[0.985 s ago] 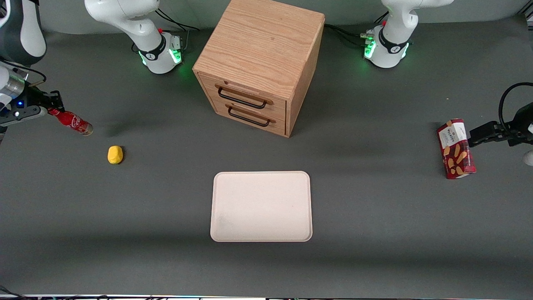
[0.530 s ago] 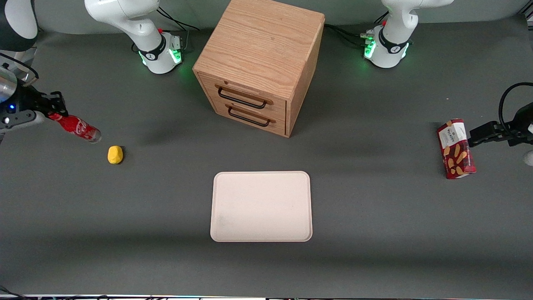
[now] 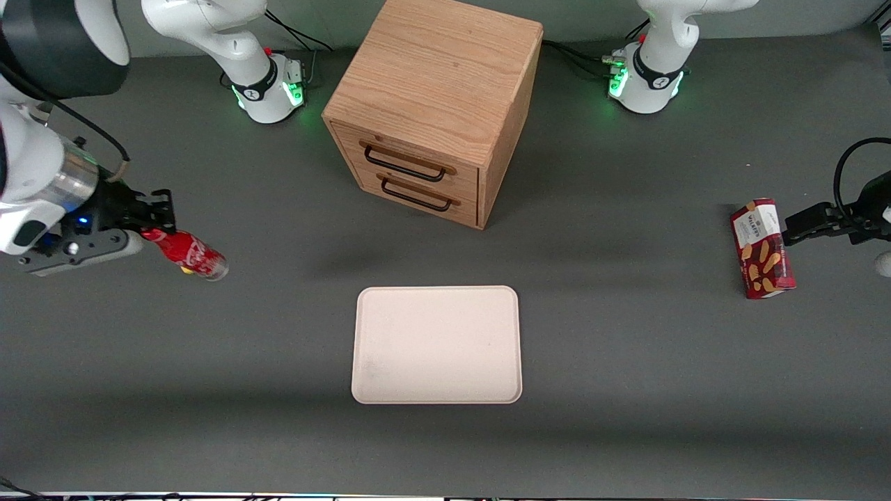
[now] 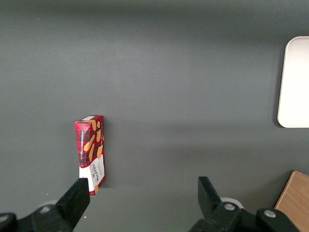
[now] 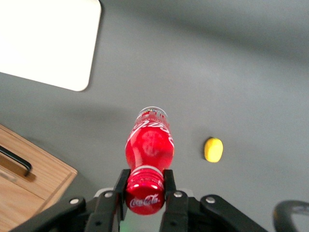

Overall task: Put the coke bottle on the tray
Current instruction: 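Lift the gripped bottle and carry it toward the white tray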

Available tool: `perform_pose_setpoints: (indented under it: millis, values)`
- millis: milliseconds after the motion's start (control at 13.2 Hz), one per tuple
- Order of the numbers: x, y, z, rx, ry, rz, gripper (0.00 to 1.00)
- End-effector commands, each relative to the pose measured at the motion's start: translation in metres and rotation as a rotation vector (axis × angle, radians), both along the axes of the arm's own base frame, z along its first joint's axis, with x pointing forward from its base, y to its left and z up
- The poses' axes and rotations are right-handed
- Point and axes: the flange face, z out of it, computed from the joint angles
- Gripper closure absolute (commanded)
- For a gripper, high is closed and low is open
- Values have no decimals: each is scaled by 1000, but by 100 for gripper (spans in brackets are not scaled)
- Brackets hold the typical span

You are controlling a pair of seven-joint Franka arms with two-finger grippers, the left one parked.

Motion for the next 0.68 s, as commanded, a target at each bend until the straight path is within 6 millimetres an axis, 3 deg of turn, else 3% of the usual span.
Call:
perform_pose_setpoints:
  millis: [0, 227, 606]
  values:
    - [34, 38, 11, 42, -51, -29, 100]
    - [59, 80, -5, 103, -151, -39, 100]
    - [101, 142, -81, 198, -259, -3, 100]
